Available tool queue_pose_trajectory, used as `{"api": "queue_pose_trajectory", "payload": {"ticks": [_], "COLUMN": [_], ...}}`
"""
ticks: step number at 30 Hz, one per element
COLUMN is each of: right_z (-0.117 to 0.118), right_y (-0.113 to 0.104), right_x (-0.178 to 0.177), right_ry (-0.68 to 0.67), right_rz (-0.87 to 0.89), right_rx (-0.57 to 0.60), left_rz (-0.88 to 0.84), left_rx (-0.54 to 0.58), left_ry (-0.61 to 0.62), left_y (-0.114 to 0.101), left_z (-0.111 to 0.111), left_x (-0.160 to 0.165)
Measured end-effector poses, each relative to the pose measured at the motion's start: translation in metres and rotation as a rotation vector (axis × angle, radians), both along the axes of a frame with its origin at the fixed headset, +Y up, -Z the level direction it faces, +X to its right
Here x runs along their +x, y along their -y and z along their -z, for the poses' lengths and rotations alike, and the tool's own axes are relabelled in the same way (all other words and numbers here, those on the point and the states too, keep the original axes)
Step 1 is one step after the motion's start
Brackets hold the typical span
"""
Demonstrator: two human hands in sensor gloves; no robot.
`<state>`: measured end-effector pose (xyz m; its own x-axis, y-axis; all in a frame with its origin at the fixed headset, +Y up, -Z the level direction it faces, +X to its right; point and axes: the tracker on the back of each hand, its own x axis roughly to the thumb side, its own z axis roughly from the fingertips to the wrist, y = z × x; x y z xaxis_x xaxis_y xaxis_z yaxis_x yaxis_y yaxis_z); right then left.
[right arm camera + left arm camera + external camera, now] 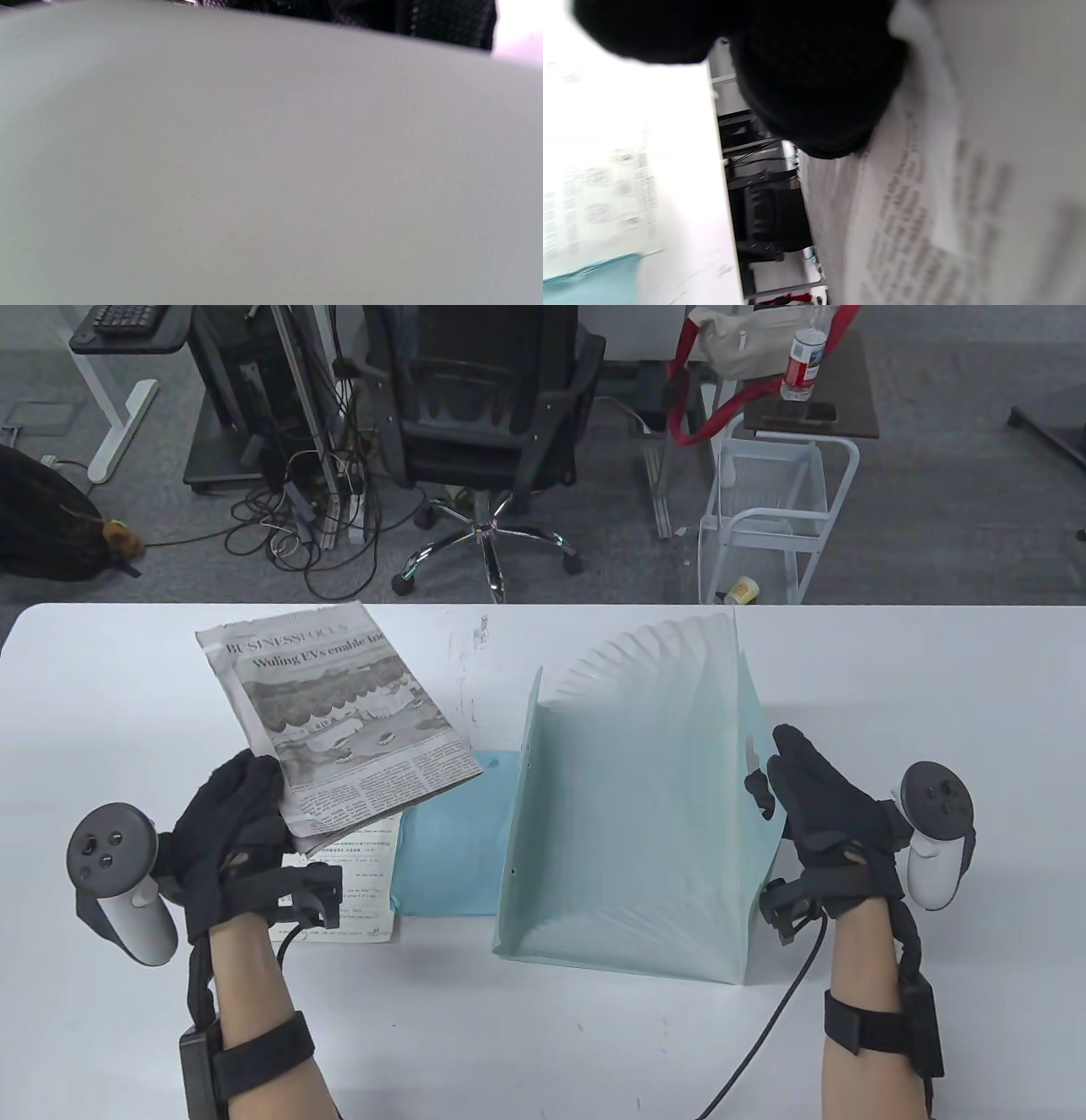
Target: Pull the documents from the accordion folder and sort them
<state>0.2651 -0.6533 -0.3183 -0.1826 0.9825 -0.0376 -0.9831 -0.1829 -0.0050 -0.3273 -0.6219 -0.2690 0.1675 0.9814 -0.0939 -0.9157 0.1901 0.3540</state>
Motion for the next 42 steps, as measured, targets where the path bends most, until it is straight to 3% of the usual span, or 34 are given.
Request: {"api": "queue_pose_trajectory", "payload": {"ticks": [7,14,25,42], "right_z": [0.000,0.000,0.000,0.000], "right_y": [0.000,0.000,0.000,0.000], "right_x": [0.000,0.000,-0.001,-0.001], "right_ry": [-0.003,-0.005,-0.004,-0.008], "right_rz": [-0.003,-0.004,-0.003,-0.013], "right_rx": [-0.001,-0.001,-0.002,-0.004], "left_rz": [-0.128,-0.197,-0.240,-0.135], "left_rx": [-0.151,-0.165,-0.208,-0.481], "left_ry": [0.059,0.035,0.007,-0.003], "left_y": [0.053,0.088,0.119,0.142], "left_z": [0.005,0.007,0.010,0.004], "left_x": [0.003,0.018,0.044,0.054]}}
